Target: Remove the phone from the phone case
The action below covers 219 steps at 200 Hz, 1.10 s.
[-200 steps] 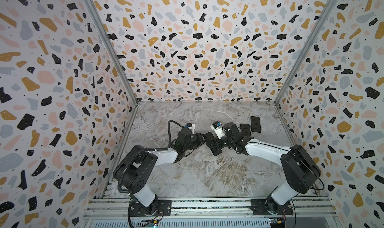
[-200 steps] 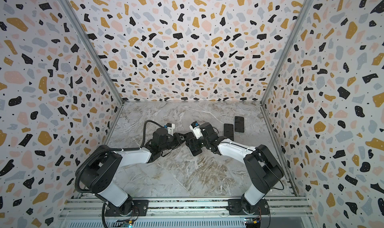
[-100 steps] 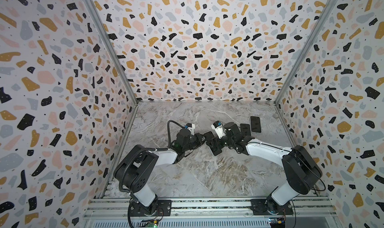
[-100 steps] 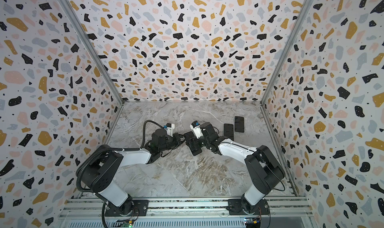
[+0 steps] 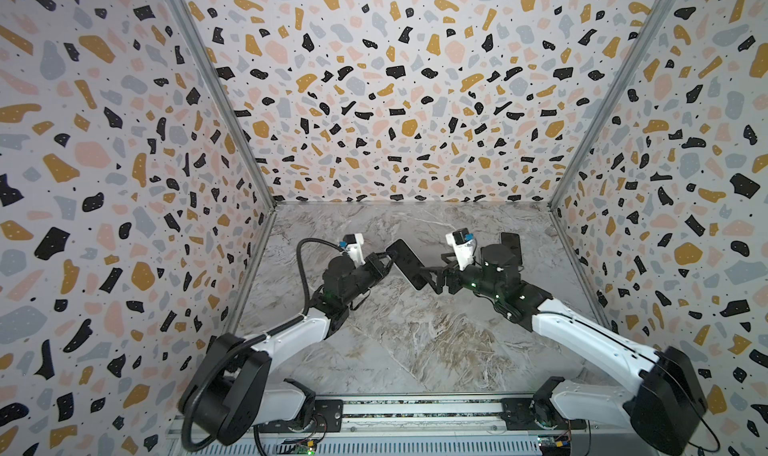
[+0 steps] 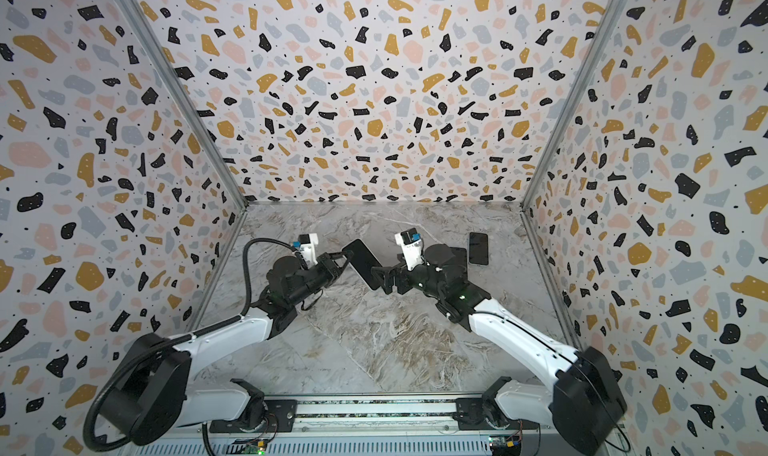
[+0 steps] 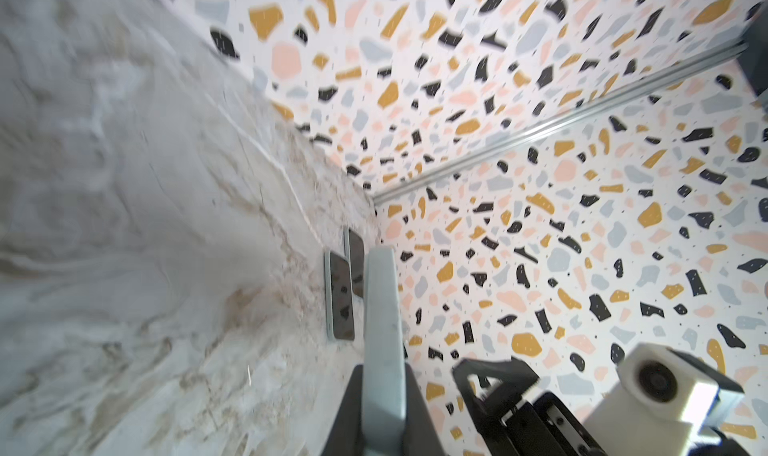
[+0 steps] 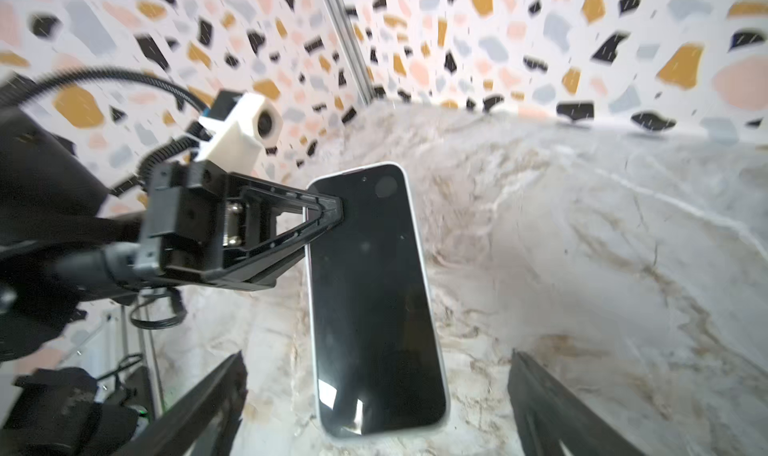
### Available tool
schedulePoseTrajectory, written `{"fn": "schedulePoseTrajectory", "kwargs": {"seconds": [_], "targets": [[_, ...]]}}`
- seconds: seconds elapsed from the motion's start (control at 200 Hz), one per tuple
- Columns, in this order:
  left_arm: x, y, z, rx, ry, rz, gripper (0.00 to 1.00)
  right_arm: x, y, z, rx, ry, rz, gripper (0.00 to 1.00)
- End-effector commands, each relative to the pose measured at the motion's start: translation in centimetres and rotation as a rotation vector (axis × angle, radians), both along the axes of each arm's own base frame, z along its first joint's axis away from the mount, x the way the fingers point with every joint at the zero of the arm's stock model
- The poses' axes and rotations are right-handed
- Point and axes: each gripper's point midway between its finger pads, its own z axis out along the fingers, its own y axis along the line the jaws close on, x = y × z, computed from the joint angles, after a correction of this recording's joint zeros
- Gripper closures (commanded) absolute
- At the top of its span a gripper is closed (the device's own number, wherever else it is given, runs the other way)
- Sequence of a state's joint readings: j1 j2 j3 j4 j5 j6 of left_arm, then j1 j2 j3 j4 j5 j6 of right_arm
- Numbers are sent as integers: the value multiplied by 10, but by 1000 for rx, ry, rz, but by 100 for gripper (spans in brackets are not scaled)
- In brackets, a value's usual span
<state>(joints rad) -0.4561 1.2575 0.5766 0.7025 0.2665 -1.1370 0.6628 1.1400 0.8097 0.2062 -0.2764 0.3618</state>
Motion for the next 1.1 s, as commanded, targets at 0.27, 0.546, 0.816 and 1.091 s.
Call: {"fn": "schedulePoseTrajectory", "kwargs": {"seconds": [0.27, 0.546, 0.816, 1.091], "targets": [[-19, 42, 129, -192, -340, 125, 100, -57, -10, 84, 385, -32, 206, 1], [-56, 53, 182, -373, -488, 70, 100, -86, -5, 86, 558, 21, 367, 3], [-75, 47, 196, -422, -515, 25, 100, -94, 16, 83, 568, 16, 439, 16], [-86, 36, 202, -448, -512, -3, 100, -91, 27, 93, 581, -19, 463, 35]]}}
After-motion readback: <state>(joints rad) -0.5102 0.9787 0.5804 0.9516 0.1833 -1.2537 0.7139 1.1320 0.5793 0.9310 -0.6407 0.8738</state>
